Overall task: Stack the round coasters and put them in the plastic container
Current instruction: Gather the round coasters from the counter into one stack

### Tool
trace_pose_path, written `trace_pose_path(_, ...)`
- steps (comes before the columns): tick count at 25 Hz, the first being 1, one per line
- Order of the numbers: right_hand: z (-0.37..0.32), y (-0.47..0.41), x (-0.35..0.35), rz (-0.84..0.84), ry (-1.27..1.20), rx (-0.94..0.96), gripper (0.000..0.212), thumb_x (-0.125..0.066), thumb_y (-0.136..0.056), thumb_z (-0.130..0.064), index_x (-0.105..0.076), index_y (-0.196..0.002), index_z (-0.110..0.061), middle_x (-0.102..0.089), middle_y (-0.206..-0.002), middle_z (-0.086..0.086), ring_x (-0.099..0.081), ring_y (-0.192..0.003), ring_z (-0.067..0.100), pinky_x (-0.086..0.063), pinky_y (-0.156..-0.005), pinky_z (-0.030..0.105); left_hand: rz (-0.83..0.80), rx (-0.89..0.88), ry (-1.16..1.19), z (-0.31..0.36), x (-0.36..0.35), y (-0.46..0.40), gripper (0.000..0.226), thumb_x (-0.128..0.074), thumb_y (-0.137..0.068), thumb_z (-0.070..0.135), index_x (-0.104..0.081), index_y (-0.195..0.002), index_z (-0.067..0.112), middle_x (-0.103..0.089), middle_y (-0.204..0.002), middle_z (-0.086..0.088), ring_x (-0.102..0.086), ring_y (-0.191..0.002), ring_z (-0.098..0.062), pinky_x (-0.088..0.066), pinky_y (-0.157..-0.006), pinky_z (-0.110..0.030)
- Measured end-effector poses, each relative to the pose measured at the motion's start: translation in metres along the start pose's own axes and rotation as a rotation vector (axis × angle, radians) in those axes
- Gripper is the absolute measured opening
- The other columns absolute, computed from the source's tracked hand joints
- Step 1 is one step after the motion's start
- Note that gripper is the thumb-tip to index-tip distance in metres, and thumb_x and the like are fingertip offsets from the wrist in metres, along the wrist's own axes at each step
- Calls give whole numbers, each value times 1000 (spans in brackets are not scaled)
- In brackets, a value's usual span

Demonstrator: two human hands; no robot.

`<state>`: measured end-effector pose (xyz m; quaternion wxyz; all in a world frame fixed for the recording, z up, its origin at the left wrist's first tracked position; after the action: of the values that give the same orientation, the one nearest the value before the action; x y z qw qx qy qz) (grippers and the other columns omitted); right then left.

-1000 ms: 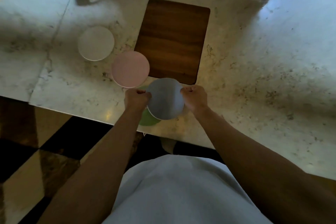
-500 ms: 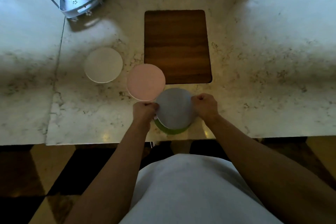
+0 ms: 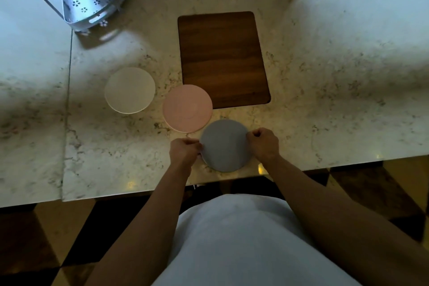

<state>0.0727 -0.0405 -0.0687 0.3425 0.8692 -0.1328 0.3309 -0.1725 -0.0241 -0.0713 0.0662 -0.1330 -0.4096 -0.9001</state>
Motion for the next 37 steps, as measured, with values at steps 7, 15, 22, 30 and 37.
trace_pose_path(7,6,3,-1,-7,83,79,15,-61,-90,-26,-67,-89,-12,-64,-79,1,-59,-74,18,-43,-67,29,70,-117,-252,5,-2,5,10,-71,-78,10,-77,-84,14,-75,-80,-5,-70,-75,-20,-59,-76,-38)
trace_pose_path(15,4,7,0,59,70,114,16,-61,-92,-21,-69,-102,-11,-72,-101,6,-65,-92,23,-52,-83,37,104,-154,-310,9,-4,12,13,-71,-77,12,-79,-87,13,-76,-81,-5,-70,-79,-21,-59,-79,-40)
trace_pose_path(22,-2,5,1,77,108,98,15,-63,-90,-22,-74,-95,-13,-74,-93,6,-68,-86,23,-52,-77,34,117,-173,-434,18,-6,13,6,-71,-75,13,-76,-73,12,-74,-74,-9,-68,-72,-21,-59,-74,-39)
trace_pose_path(30,-3,3,6,35,185,97,24,-61,-89,-29,-74,-78,-13,-72,-75,6,-67,-71,25,-51,-64,31,170,-201,-544,24,-11,14,14,-72,-74,14,-73,-68,2,-66,-62,-10,-55,-58,-21,-50,-60,-32)
trace_pose_path(37,-2,-2,5,-4,137,26,34,-58,-88,-26,-63,-60,-6,-51,-53,3,-53,-54,22,-36,-54,27,171,-175,-508,20,-11,14,15,-68,-73,10,-65,-59,9,-61,-58,-7,-49,-48,-13,-44,-58,-28)
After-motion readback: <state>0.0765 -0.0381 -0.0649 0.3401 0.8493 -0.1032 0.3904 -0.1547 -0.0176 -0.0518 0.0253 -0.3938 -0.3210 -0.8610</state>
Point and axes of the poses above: each hand's wrist, its own y-axis away from the middle knuckle, its own x-axis out of the back of the hand, z = x × y, the point moved 4 cm from there along -y, towards the middle knuckle
